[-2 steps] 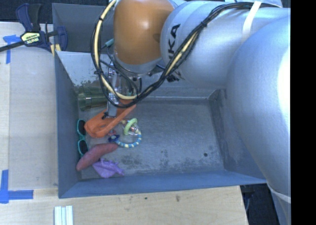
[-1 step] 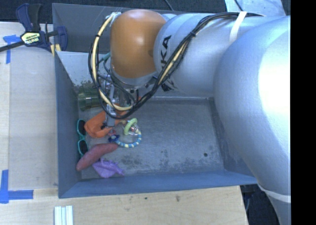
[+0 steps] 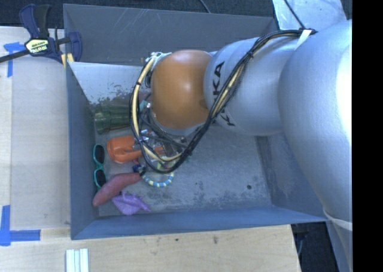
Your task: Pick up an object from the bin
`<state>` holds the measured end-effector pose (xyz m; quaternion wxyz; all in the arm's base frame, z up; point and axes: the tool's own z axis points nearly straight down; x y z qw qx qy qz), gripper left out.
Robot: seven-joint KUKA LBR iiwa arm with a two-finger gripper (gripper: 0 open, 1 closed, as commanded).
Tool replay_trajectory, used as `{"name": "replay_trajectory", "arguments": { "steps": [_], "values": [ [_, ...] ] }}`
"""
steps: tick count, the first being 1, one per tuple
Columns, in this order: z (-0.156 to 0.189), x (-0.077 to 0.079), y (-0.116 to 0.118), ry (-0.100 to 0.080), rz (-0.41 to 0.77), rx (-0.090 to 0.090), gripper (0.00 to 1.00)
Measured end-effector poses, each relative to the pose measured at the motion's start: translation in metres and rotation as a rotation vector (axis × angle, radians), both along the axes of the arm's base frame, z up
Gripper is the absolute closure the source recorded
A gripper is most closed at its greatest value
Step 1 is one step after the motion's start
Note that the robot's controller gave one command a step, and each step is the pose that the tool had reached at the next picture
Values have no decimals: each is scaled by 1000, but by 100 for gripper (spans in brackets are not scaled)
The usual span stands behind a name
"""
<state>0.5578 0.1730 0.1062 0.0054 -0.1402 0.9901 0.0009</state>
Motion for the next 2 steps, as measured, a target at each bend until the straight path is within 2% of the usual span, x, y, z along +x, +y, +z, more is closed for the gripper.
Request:
{"name": "replay_trajectory", "arguments": {
  "steps": [1,2],
  "values": [
    [0,0,0,0,0,0,100],
    [137,5,5,-4,33,1,100]
  ]
}}
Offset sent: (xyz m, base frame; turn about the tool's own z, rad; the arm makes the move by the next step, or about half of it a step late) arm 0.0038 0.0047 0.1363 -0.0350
